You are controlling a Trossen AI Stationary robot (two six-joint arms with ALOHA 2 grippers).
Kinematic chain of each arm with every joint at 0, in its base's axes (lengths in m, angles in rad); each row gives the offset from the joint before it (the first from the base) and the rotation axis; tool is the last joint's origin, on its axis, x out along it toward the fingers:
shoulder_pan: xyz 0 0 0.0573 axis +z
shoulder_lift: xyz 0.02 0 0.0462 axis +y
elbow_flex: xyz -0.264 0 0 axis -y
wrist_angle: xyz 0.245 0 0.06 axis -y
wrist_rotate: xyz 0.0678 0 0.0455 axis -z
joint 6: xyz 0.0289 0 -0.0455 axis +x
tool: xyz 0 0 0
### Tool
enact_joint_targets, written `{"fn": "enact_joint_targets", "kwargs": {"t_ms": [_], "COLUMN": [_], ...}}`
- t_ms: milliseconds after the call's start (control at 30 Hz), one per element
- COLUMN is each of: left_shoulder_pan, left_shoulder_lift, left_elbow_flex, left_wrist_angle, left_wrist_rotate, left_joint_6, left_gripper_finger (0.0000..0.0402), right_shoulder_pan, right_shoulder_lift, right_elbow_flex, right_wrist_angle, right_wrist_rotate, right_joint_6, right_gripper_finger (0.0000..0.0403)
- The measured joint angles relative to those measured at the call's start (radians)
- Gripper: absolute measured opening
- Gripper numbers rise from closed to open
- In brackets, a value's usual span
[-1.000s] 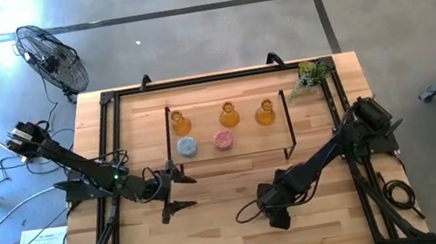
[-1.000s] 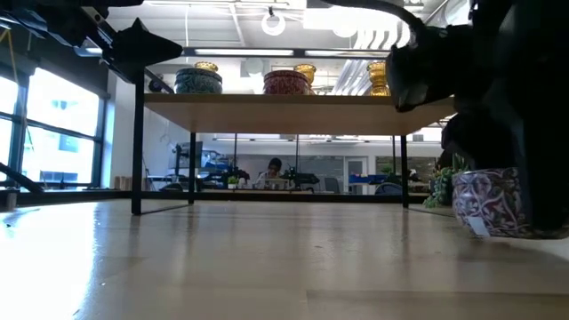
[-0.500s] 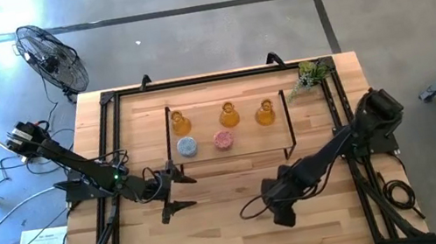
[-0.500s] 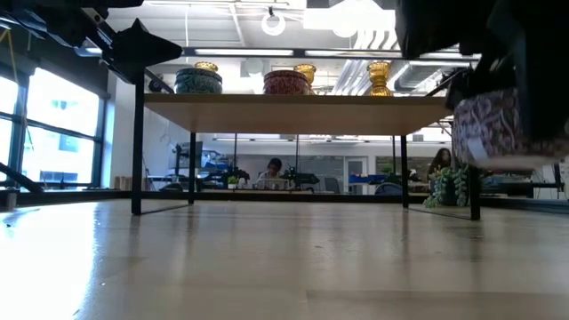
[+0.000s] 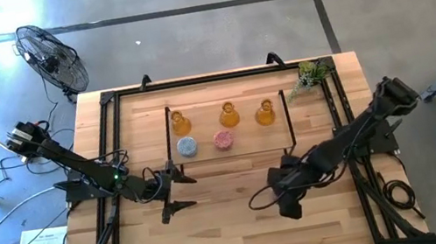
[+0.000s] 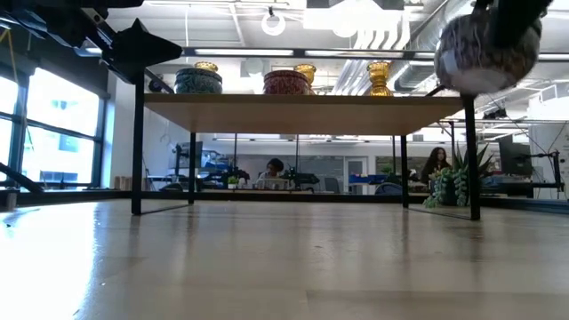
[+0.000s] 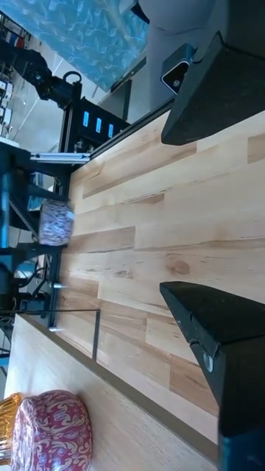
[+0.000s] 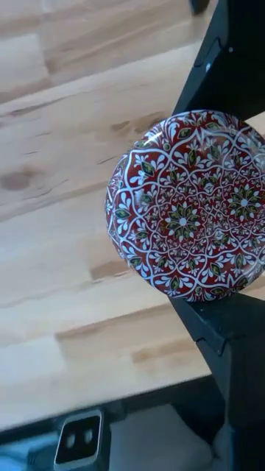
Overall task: Pick & Place candle stick holders
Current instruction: Put the red scented candle on the shelf aligned with the other scented candle
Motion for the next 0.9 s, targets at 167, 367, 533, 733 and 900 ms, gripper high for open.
{"fn": "enact_joint_targets", "kwargs": {"t_ms": [167,367,533,733,900], "left_shoulder_pan": [0.000,0.000,0.000,0.000,0.000], "left_shoulder_lift": [0.000,0.000,0.000,0.000,0.000], "left_elbow_flex": [0.000,0.000,0.000,0.000,0.000], "left_wrist_angle": [0.000,0.000,0.000,0.000,0.000], "left_wrist_rotate": [0.000,0.000,0.000,0.000,0.000], "left_joint_6": [0.000,0.000,0.000,0.000,0.000], "left_gripper_finger": [0.0317,0.0317,0.0317,0.0317,0.0317], "right_shoulder_pan": [-0.002,-0.025,-0.053,-0.107,-0.178], "right_shoulder_lift": [-0.059,-0.127,-0.200,-0.242,-0.261], "right_elbow_flex": [0.001,0.001,0.001,0.001,0.001], "right_wrist_angle": [-0.008,-0.031,-0.042,-0.071,-0.091], "right_wrist_rotate": [0.027,0.077,0.109,0.118,0.116], "right_joint_6": [-0.046,-0.117,-0.168,-0.249,-0.329], "right_gripper_finger": [0.0303,0.0303,0.0303,0.0303,0.0303]}}
